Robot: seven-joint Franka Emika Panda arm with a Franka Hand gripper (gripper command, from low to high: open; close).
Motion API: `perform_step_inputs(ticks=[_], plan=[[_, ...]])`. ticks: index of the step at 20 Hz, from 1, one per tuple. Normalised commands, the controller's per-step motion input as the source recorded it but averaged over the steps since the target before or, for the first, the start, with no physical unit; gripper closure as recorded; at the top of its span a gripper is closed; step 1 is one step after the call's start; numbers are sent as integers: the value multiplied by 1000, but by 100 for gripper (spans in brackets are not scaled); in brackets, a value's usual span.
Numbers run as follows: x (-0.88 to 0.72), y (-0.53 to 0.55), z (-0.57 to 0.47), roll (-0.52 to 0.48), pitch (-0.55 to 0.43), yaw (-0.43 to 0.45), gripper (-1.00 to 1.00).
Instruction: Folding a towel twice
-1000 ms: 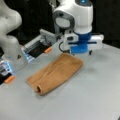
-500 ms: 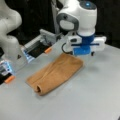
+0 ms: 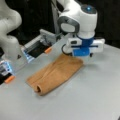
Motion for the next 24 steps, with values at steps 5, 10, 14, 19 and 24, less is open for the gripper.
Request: perform_step_inputs(ticks=[5, 10, 14, 19, 24], plan=[[83, 25, -44, -142, -54, 102, -100], [66, -29, -142, -255, -184, 251, -100], [14, 8, -192, -227, -99, 177, -100], [21, 50, -167, -140, -67, 102, -100], [1, 55, -110, -51, -39, 72, -100]])
